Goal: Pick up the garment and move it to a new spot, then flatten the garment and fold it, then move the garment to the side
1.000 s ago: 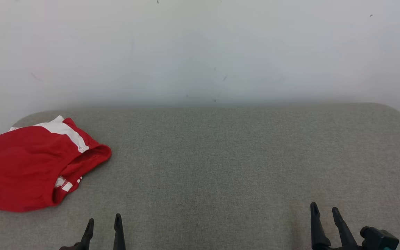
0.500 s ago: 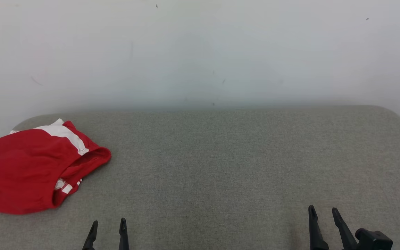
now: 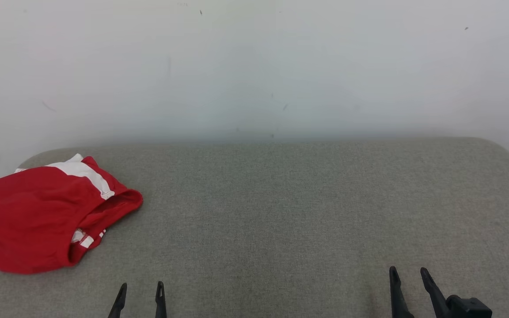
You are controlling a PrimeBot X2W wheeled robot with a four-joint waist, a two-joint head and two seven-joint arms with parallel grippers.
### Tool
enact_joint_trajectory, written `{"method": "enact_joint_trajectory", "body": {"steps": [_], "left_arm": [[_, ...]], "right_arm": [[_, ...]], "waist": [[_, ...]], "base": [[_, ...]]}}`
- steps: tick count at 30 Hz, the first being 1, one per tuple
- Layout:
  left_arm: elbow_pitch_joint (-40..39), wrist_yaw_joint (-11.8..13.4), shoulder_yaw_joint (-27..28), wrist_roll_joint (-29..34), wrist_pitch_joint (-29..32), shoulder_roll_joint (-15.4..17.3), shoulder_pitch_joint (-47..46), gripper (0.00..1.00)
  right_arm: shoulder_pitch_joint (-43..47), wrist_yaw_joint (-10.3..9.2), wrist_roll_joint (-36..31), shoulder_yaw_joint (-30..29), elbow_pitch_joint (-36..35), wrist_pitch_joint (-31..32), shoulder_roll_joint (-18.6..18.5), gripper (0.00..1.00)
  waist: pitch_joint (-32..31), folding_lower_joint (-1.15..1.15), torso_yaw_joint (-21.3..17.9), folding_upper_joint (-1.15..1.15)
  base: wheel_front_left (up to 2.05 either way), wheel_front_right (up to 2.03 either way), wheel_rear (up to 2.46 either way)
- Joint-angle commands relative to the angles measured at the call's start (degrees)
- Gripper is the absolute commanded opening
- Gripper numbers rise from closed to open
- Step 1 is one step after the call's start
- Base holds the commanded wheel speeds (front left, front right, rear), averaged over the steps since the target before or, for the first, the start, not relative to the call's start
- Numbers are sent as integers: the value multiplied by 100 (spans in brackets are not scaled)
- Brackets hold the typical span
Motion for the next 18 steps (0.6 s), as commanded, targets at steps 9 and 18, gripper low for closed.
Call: {"method": "enact_joint_trajectory", "body": {"steps": [9,18], "left_arm": [[57,26,-10,326,-111,-40,89,100],[88,-4,19,325,-111,-62,110,100]], "right_arm": [[80,-12,-305,10,21,-100,7,100],[77,-12,-294,18,40,-96,7,100]], "waist": [[-32,0,20,0],[-41,0,26,0]], "base": [[0,0,0],[0,0,0]]}}
